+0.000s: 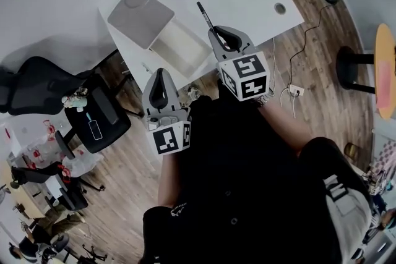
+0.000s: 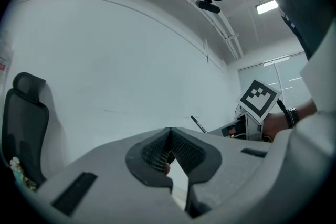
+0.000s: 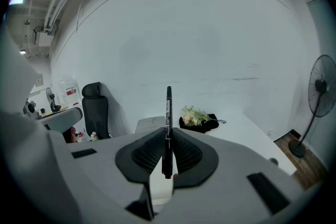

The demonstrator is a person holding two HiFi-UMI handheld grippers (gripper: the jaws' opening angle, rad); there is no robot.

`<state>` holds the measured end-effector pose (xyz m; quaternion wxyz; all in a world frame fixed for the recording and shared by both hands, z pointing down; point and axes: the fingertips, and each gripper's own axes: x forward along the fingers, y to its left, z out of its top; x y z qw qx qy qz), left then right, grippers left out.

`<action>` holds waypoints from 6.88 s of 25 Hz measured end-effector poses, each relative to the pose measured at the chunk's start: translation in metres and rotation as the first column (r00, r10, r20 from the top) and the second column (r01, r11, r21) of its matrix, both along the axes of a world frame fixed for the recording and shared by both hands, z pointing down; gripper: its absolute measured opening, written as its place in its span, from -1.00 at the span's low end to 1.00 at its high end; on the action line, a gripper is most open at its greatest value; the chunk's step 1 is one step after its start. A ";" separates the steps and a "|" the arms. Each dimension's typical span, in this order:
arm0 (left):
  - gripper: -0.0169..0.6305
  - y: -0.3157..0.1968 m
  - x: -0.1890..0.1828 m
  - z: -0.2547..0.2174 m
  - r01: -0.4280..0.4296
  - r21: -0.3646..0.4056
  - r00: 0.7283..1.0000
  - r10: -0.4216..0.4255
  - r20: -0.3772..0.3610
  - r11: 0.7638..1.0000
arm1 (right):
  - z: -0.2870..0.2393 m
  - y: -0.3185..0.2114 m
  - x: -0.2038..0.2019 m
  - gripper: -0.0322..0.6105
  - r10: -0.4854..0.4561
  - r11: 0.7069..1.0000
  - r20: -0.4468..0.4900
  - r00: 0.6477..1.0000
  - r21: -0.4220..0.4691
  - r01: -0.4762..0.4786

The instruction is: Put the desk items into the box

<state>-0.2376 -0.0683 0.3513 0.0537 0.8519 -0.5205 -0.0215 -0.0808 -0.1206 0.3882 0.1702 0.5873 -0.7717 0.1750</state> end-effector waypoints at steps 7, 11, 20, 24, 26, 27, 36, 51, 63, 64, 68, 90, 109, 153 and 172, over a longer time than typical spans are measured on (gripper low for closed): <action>-0.92 0.006 -0.026 0.002 0.020 0.003 1.000 -0.020 0.001 1.000 | 0.006 0.006 -0.028 -0.77 -0.025 1.000 -0.010 1.000 -0.009 0.025; -0.92 0.002 -0.033 0.001 0.034 0.004 0.999 -0.034 -0.006 0.999 | 0.010 0.002 -0.038 -0.77 -0.061 0.998 -0.026 0.998 -0.025 0.060; -0.92 -0.003 -0.036 0.008 0.095 -0.013 0.995 -0.096 -0.003 0.995 | 0.031 -0.008 -0.053 -0.77 -0.175 0.982 -0.059 0.983 -0.078 0.170; -0.92 -0.007 -0.031 0.008 0.158 -0.022 0.987 -0.158 0.007 0.987 | 0.042 -0.017 -0.059 -0.77 -0.266 0.959 -0.051 0.962 -0.115 0.259; -0.92 -0.009 -0.025 0.008 0.196 -0.028 0.981 -0.196 0.008 0.980 | 0.047 -0.023 -0.060 -0.77 -0.320 0.942 -0.052 0.946 -0.127 0.312; -0.92 -0.011 -0.022 0.008 0.214 -0.030 0.977 -0.214 0.009 0.976 | 0.049 -0.027 -0.061 -0.77 -0.347 0.932 -0.053 0.936 -0.132 0.338; -0.92 -0.016 0.001 0.008 0.369 -0.053 0.929 -0.369 0.020 0.928 | 0.078 -0.046 -0.069 -0.77 -0.557 0.817 -0.052 0.829 -0.212 0.536; -0.92 -0.007 0.001 0.025 0.603 -0.082 0.797 -0.604 0.010 0.793 | 0.144 -0.054 -0.096 -0.77 -0.750 0.634 -0.071 0.657 -0.357 0.686; -0.92 -0.018 -0.004 0.048 0.647 -0.134 0.757 -0.654 -0.008 0.751 | 0.207 -0.051 -0.101 -0.77 -0.801 0.546 -0.068 0.595 -0.489 0.680; -0.92 -0.019 -0.005 0.050 0.649 -0.137 0.754 -0.656 -0.011 0.748 | 0.211 -0.051 -0.101 -0.77 -0.803 0.542 -0.069 0.592 -0.498 0.677; -0.92 -0.021 -0.003 0.059 0.646 -0.156 0.756 -0.654 -0.001 0.747 | 0.230 -0.052 -0.099 -0.77 -0.799 0.533 -0.063 0.598 -0.534 0.657; -0.92 -0.009 -0.013 0.087 0.665 -0.225 0.732 -0.682 0.006 0.712 | 0.282 -0.038 -0.105 -0.76 -0.815 0.480 -0.067 0.576 -0.636 0.604; -0.92 0.018 -0.020 0.075 0.655 -0.182 0.747 -0.664 0.010 0.734 | 0.246 -0.040 -0.102 -0.90 -0.745 0.591 -0.078 0.663 -0.538 0.601; -0.92 -0.028 -0.014 -0.037 0.302 0.027 0.953 -0.302 -0.008 0.953 | -0.088 -0.056 -0.062 -0.90 -0.436 0.886 0.008 0.900 0.179 0.427; -0.92 0.003 -0.054 -0.039 0.246 0.045 0.969 -0.246 -0.005 0.968 | -0.084 -0.012 -0.093 -0.90 -0.387 0.904 0.011 0.922 0.202 0.377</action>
